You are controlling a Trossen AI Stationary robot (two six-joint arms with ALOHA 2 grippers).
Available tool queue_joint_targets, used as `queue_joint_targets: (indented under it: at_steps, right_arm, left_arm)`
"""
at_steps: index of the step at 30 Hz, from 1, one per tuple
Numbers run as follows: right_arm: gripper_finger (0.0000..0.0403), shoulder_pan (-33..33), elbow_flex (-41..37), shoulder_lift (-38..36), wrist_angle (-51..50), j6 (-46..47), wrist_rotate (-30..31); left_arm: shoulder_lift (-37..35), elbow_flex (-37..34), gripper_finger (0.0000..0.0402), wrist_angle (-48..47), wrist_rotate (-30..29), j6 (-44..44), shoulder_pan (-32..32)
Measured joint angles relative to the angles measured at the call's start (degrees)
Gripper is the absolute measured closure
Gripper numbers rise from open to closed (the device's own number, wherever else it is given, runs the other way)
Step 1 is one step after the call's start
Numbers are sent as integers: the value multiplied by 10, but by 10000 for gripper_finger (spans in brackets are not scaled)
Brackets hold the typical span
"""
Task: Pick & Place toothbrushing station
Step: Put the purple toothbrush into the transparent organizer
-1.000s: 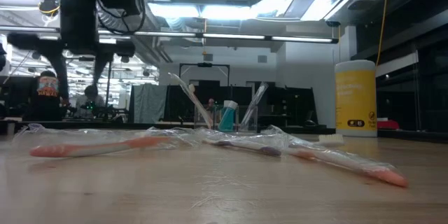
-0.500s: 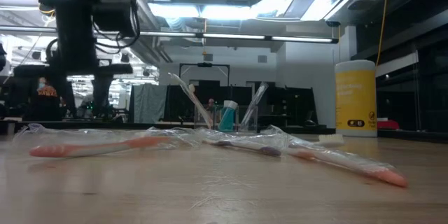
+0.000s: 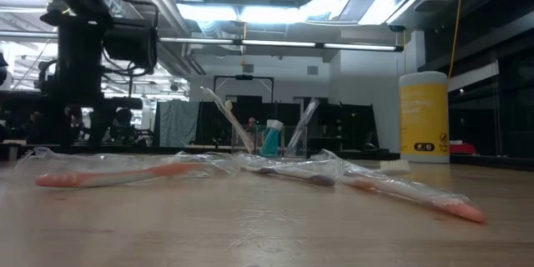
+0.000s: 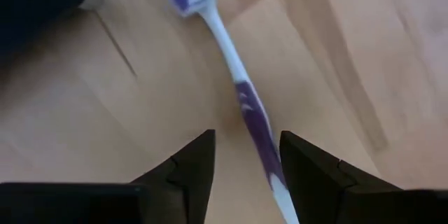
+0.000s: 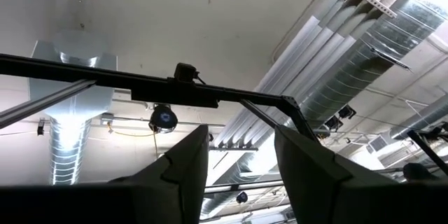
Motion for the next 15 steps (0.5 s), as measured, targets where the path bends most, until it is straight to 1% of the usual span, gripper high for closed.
queue_joint_targets:
  at_steps: [4,11,15]
  right_arm:
    - [237,0,0,-4,-1,-3,2]
    - [237,0,0,-8,-1,-5,12]
    - [237,0,0,-8,-1,-8,13]
  left_arm:
    - [-4,-24,253,26,4,-1,19]
    - [-3,-25,258,27,6,5,54]
    - [-2,-26,262,33,-10,14,62]
